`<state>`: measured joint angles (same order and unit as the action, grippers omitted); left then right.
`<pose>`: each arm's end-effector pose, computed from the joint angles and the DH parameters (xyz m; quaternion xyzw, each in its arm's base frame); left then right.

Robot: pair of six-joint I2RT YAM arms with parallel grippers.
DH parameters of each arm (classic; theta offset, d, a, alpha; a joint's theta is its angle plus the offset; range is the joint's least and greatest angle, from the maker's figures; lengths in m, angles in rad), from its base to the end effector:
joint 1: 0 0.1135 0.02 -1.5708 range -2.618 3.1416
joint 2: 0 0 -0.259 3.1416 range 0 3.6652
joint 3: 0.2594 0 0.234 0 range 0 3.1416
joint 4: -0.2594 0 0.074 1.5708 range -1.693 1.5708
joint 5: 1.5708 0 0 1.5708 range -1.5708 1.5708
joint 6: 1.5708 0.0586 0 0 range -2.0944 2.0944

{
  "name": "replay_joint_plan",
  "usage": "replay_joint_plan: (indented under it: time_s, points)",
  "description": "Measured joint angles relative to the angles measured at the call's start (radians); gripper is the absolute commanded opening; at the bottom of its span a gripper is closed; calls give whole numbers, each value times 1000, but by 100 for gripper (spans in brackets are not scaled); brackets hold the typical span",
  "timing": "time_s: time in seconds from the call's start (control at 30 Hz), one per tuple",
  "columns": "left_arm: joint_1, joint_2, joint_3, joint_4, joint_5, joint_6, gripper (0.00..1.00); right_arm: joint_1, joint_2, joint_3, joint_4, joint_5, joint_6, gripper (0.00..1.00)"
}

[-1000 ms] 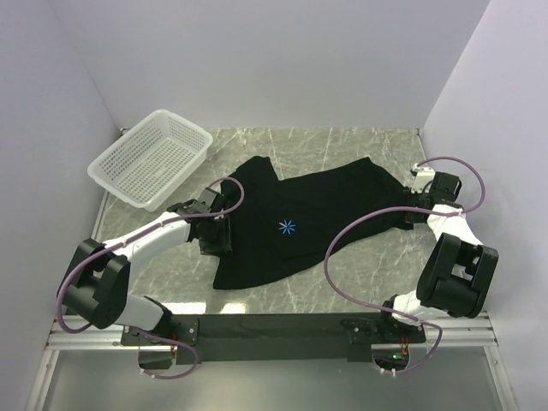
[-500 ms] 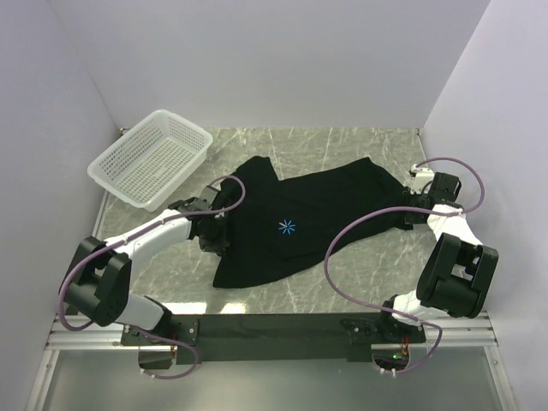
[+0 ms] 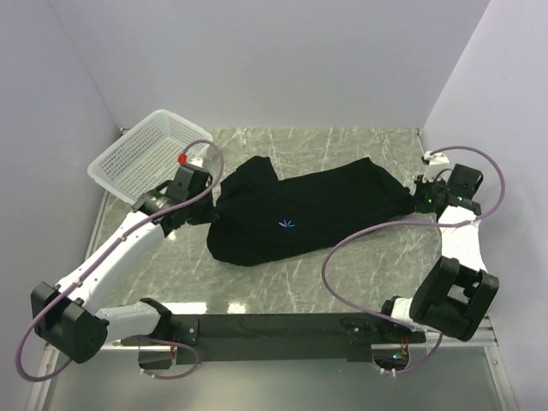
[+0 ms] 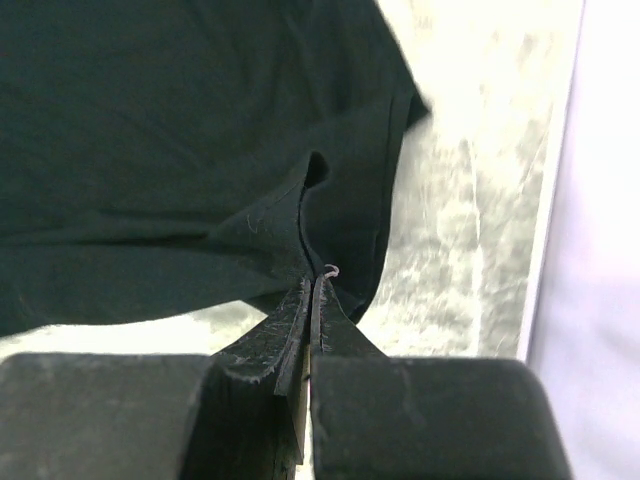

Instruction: Fold and stack the t-shirts

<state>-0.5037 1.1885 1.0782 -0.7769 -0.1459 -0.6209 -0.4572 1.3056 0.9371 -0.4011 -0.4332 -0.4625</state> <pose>0.2127 -0.1075 0.2862 -0.0794 0.9366 -0.1201 0.3194 0.2586 -0.0998 0.2495 -0.0862 0.8991 0.0083 0.4291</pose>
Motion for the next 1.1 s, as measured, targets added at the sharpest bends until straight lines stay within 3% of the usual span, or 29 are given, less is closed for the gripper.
replay_joint_plan:
  time_s: [0.33,0.57,0.67,0.8,0.93,1.03,1.1]
  points:
    - [87,-88,158,-53,-202,40,0,-40,-70,170,-89,-192,-8,0]
    - [175,-203,179,-51,-282,64,1,-47,-78,230,-138,-287,-36,0]
    - [185,-239,144,-39,-268,56,1,-47,-68,233,-238,-332,-145,0]
    - [188,-286,15,-44,-192,2,1,-33,-9,211,-446,-338,-412,0]
    - [190,-319,-163,-60,-73,-101,1,12,25,42,-584,-256,-647,0]
    - [190,-344,-269,-63,18,-179,1,77,1,-127,-617,-166,-758,12]
    - [190,-361,-318,-50,64,-219,1,119,-37,-211,-618,-108,-810,25]
